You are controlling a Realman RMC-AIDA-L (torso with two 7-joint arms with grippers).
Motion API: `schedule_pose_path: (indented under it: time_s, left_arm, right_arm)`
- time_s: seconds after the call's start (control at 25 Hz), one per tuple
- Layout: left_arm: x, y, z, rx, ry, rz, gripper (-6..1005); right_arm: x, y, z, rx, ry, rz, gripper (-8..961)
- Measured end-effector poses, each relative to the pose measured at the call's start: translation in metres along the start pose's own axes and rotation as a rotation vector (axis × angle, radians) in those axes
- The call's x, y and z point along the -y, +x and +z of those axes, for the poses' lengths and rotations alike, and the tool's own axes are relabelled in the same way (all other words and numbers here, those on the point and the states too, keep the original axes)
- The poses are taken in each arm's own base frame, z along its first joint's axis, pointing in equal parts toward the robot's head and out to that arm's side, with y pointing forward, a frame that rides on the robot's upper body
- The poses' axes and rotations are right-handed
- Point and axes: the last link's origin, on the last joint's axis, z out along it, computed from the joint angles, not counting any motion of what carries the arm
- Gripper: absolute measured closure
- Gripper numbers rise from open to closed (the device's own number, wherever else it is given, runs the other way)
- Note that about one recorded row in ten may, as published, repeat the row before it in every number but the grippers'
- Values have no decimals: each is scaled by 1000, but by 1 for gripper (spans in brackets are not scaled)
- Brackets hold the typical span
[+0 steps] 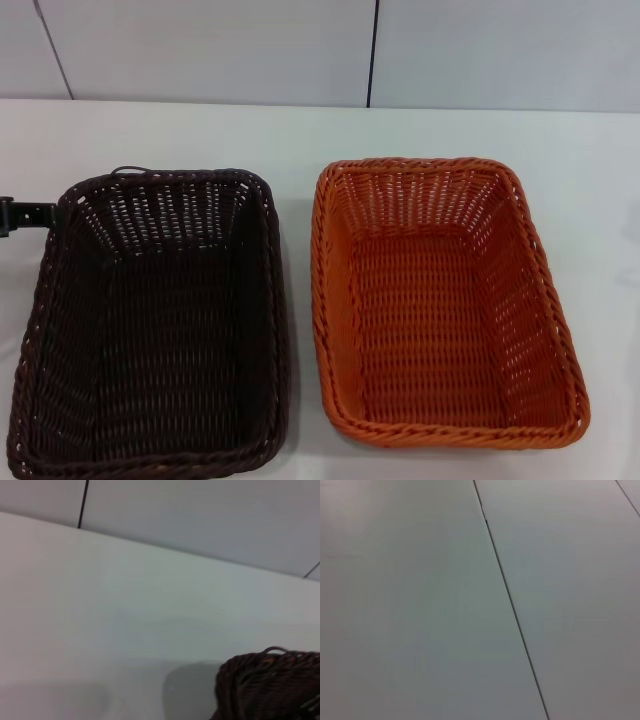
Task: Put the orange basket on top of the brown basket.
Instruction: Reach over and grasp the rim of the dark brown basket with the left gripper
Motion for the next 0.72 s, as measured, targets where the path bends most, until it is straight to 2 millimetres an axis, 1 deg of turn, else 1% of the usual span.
schedule_pose_path:
  time_s: [0.08, 0.12, 0.36, 0.56, 0.72]
  left_arm:
    - [-1, 1, 2, 22, 28, 10, 220]
    - [-4, 2, 6, 51, 44, 30, 221]
    - [-13, 3, 9, 115, 47, 58, 227]
    - [-19, 1, 10, 166, 37, 65, 231]
    - [-20, -3, 11, 209, 50, 69, 235]
  right_arm:
    - [1, 0, 1, 1, 3, 9, 467]
    - [2, 0, 1, 1, 6, 14, 467]
    - [4, 1, 2, 2, 9, 22, 466]
    - [5, 2, 5, -1, 10, 20, 466]
    - [4, 4, 6, -2, 5, 19, 466]
